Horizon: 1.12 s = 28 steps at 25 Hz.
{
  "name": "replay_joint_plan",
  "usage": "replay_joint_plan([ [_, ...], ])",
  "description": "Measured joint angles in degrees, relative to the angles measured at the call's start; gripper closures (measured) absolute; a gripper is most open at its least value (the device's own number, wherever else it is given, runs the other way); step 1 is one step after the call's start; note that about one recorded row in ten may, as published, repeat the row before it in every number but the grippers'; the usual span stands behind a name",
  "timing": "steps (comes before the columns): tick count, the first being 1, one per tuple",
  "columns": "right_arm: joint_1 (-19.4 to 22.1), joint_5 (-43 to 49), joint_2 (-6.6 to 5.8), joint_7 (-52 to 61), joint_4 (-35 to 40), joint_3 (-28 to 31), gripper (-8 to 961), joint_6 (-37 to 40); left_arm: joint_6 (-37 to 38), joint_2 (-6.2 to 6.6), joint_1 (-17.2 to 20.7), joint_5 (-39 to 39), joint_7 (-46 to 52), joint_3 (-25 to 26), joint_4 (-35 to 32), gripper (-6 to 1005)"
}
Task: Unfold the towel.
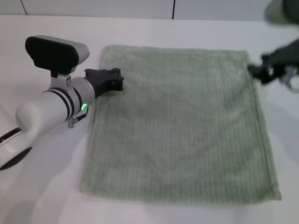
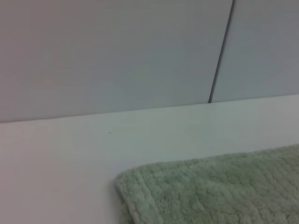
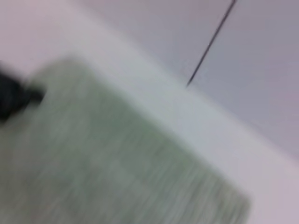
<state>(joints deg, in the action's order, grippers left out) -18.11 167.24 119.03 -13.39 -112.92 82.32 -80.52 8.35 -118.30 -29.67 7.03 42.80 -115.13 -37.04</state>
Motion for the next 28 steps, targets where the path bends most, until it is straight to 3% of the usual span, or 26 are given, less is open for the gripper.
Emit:
replay_joint_plan([
  [8, 3.97, -0.04, 0.11, 0.42, -3.40, 0.55, 653, 14.45, -0.01, 0.00, 0.15, 0.00, -0.01, 0.00, -0.01, 982],
  [13, 8.24, -0.19, 0.15, 0.14, -3.27, 0.10, 653, 27.95, -0.39, 0.00, 0.15, 0.00, -0.01, 0.00, -0.05, 982],
  [19, 11.29, -0.36, 0.15, 0.31, -3.10, -0.10, 653, 36.33, -0.43, 0.00, 0.15, 0.00, -0.01, 0.00, -0.06, 981],
  [22, 14.67, -0.48, 0.23, 0.42, -1.28, -1.85, 653, 47.14, -0.44, 0.00, 0.15, 0.00, -0.01, 0.00, -0.06, 981],
  [23, 14.67, -0.48, 0.23, 0.42, -1.28, -1.85, 653, 47.14, -0.44, 0.00, 0.15, 0.00, -0.01, 0.00, -0.06, 981],
  [28, 17.60, -0.48, 0.25, 0.35, 4.66, -3.82, 653, 61.90, -0.14, 0.01, 0.20, 0.00, -0.68, 0.05, -0.10, 981],
])
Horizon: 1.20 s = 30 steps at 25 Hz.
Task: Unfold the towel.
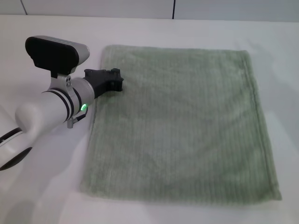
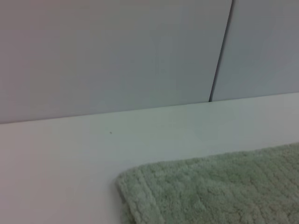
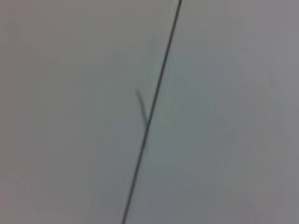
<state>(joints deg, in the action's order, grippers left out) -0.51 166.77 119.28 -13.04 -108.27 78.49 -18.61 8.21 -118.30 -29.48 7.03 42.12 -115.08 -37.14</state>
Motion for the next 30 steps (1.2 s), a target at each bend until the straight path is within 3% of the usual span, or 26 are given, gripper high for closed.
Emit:
replay_joint_plan([
  [5, 1.90, -0.14, 0.19, 2.09, 9.08, -0.20, 653, 15.66, 0.24, 0.00, 0.04, 0.00, -0.02, 0.16, -0.03, 981],
  [7, 1.98, -0.14, 0.20, 2.80, 11.00, -0.22, 654, 18.30, 0.88, -0.01, 0.13, 0.00, -0.02, 0.27, -0.04, 981],
  [8, 1.91, -0.20, 0.17, 4.19, 15.68, -0.26, 654, 24.32, 1.86, -0.04, 0.34, 0.00, -0.02, 0.35, -0.09, 981],
  [13, 1.48, -0.24, 0.08, 4.87, 23.44, -0.50, 654, 34.29, 5.39, 0.01, 1.63, 0.00, -0.76, 0.47, -0.81, 981],
  [14, 1.23, -0.27, 0.07, 5.17, 26.32, -0.72, 654, 38.39, 6.37, 0.01, 2.15, 0.01, -1.40, 0.55, -1.18, 981],
  [16, -0.45, -0.64, 0.01, 7.82, 38.65, -1.57, 654, 55.75, 7.61, 0.01, 3.43, 0.01, -2.90, 0.86, -2.53, 981],
  [17, -0.45, -0.64, 0.01, 7.82, 38.65, -1.57, 654, 55.75, 7.80, -0.01, 3.69, 0.00, -3.23, 0.99, -2.93, 981],
  [19, -3.05, -1.36, -0.01, 10.96, 49.06, -1.65, 654, 68.08, 9.59, -0.07, 4.51, 0.00, -4.06, 1.22, -3.61, 981],
  [25, -7.47, -1.66, -0.01, 13.37, 61.34, -1.25, 654, 79.02, 14.95, -0.01, 6.08, 0.00, -4.33, 2.37, -3.79, 981],
  [30, -11.02, -4.53, -0.01, 13.45, 68.32, -1.22, 654, 83.01, 20.90, -0.04, 7.45, -0.04, -4.87, 4.53, -3.60, 980],
])
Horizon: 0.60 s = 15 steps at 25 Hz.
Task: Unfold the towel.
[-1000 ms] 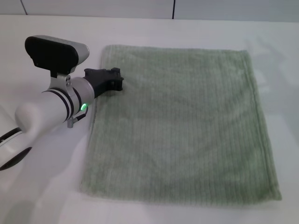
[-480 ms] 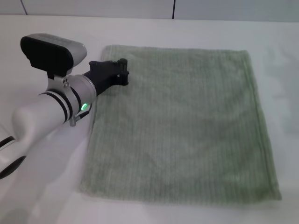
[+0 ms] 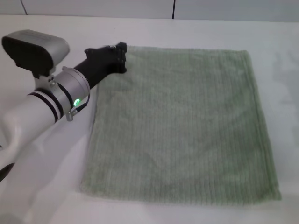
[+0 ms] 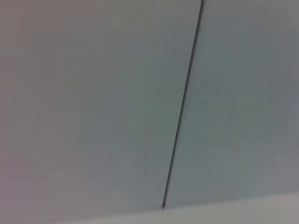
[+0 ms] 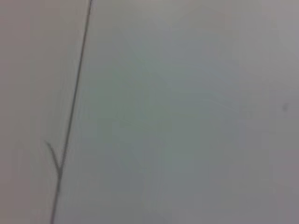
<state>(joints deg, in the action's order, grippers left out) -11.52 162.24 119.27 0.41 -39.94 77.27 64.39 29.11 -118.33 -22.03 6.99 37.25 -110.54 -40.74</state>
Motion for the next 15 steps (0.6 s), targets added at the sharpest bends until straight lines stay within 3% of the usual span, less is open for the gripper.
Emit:
replay_joint_plan([
  [7, -6.23, -4.56, 0.00, 1.16, 10.88, -0.11, 654, 2.74, 12.94, -0.68, 1.80, -1.47, -8.90, 4.34, 1.90, 980],
  [15, -13.53, -4.32, -0.23, 7.37, 21.83, -0.20, 648, 3.15, 24.83, -0.77, -0.12, -12.06, -16.01, 5.04, 9.82, 980],
])
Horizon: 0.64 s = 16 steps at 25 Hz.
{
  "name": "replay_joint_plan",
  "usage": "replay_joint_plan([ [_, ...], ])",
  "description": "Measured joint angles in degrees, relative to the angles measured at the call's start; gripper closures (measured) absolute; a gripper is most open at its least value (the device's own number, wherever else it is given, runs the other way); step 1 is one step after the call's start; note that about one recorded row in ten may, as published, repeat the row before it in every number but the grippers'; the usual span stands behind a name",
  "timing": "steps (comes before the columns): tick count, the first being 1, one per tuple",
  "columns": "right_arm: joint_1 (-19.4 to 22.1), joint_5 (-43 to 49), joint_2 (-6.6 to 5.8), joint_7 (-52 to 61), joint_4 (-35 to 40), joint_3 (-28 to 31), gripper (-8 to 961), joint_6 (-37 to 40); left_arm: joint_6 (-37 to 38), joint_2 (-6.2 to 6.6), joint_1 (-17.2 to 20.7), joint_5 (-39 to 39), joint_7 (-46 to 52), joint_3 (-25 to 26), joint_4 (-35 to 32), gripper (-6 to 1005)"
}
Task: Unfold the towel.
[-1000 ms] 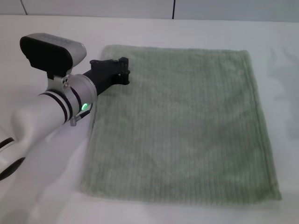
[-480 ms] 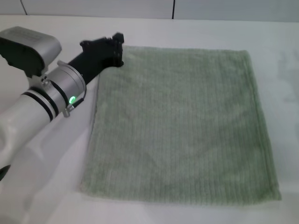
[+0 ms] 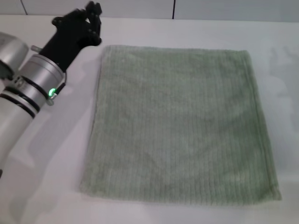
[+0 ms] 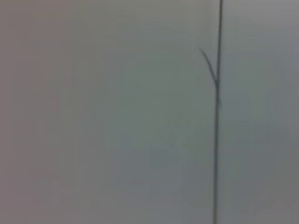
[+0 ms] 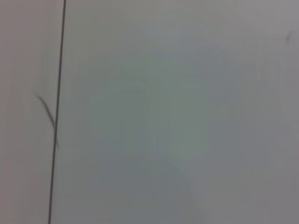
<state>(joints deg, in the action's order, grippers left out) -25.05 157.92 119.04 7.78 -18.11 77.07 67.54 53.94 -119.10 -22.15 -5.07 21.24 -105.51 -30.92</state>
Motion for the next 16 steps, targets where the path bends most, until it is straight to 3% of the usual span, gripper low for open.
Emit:
replay_joint_plan([
  [10, -4.01, -0.24, -0.03, 0.06, 5.05, 0.71, 438, -0.27, 0.47, -0.02, -4.26, -10.39, -5.27, -0.10, 5.58, 632],
  [12, -4.35, -0.36, 0.00, -0.04, 5.28, 1.06, 438, -0.59, -0.23, -0.06, -4.70, -12.89, -6.98, -0.45, 5.64, 563],
  [16, -5.48, -0.75, 0.06, -0.31, 5.98, 2.58, 438, -2.39, -0.99, -0.08, -5.43, -15.05, -7.90, -0.74, 6.04, 563],
])
